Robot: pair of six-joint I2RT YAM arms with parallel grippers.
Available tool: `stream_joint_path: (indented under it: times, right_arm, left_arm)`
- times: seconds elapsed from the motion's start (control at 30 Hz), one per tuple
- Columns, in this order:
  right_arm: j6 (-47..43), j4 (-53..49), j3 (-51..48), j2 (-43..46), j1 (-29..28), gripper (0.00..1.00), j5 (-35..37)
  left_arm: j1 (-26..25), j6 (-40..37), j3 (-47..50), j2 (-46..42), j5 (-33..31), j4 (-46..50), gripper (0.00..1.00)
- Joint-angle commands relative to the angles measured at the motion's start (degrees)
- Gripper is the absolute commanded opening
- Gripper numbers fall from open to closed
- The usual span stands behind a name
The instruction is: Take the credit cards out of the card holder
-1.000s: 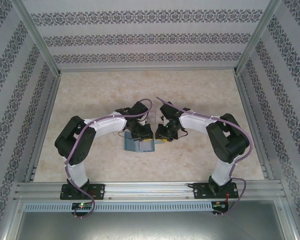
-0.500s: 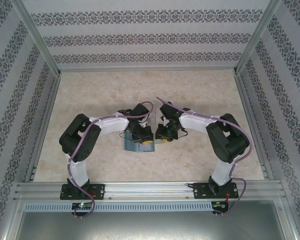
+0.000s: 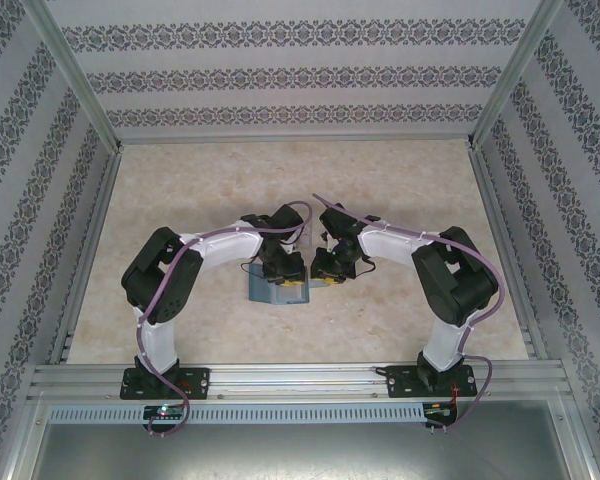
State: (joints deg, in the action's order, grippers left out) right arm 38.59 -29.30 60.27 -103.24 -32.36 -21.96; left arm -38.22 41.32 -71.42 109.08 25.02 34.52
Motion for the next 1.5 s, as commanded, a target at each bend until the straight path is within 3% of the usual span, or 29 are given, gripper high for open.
stream_joint_path:
  times: [0.0, 0.87, 1.1, 1.3, 1.47]
  right_arm:
    - [-1.19, -1.55, 0.41, -1.56, 0.64, 0.29, 1.17]
    - [-1.32, -1.55, 0.12, -1.26, 0.92, 0.29, 1.1]
    - [-1.4, -1.64, 0.36, -1.26, 0.89, 0.29, 1.13]
    - [-1.41, -1.84, 0.2, -1.13, 0.99, 0.29, 1.29]
    - [-1.32, -1.9, 0.28, -1.12, 0.91, 0.29, 1.3]
  left_arm:
    - [-1.14, -2.16, -1.95, 1.45, -4.82, 7.29, 0.25]
    - [-3.41, -3.97, -10.55, 1.75, -21.15, 23.77, 0.4]
    - [-3.36, -4.49, -10.76, 1.16, -22.44, 25.65, 0.43]
    - [-3.36, -4.52, -10.66, 0.4, -23.21, 26.2, 0.4]
    - [-3.36, -4.9, -10.0, -0.78, -24.23, 26.74, 0.26]
